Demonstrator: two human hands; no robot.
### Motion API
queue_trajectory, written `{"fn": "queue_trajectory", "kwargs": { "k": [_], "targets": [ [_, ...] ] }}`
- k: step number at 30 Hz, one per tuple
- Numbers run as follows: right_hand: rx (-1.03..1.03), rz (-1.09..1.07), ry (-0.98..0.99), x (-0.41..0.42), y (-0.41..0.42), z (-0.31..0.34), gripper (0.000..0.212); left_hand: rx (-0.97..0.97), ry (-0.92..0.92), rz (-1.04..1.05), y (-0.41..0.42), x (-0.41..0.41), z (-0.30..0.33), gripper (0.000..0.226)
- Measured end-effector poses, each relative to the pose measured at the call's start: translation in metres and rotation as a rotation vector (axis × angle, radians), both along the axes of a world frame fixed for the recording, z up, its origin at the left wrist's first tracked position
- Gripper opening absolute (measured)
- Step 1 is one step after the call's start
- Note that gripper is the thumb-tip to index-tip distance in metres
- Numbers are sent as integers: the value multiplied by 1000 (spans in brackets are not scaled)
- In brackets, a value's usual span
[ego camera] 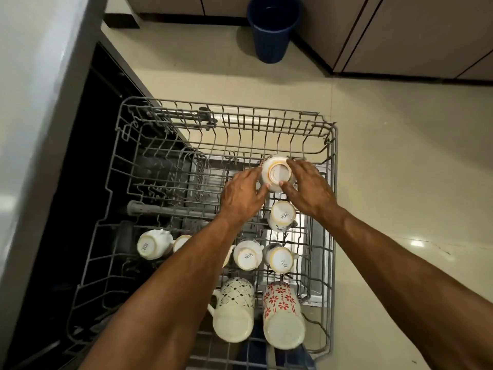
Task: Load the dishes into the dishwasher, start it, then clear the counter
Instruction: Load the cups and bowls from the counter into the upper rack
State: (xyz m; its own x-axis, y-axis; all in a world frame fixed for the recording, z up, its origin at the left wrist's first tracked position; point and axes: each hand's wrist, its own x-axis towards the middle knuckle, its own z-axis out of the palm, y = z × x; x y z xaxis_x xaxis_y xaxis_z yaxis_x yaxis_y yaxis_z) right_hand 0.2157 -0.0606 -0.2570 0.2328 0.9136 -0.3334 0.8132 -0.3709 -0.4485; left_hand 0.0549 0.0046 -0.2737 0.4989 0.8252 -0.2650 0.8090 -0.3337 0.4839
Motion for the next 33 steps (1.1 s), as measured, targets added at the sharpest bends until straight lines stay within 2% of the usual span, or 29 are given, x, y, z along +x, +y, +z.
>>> {"fn": "queue_trajectory", "kwargs": {
  "k": [7,10,16,22,26,33],
  "targets": [
    [18,97,-100,-14,-7,70,65,101,167,-113,-1,-31,77,63],
    [30,116,-118,-24,-9,109,70,174,187,-133,-3,-45,117,64],
    [171,151,-158,-53,-10,198,64,318,181,-108,-15,-76,208,65],
    [325,250,-182,-84,-5,281,65,456,171,26,-26,-120,291,64],
    [363,326,-189,-98,-2,313,67,510,209,99,-36,-146,331,64],
    [547,553,-131,-155,-15,377,64,587,297,385,-101,-211,394,65]
  ]
}}
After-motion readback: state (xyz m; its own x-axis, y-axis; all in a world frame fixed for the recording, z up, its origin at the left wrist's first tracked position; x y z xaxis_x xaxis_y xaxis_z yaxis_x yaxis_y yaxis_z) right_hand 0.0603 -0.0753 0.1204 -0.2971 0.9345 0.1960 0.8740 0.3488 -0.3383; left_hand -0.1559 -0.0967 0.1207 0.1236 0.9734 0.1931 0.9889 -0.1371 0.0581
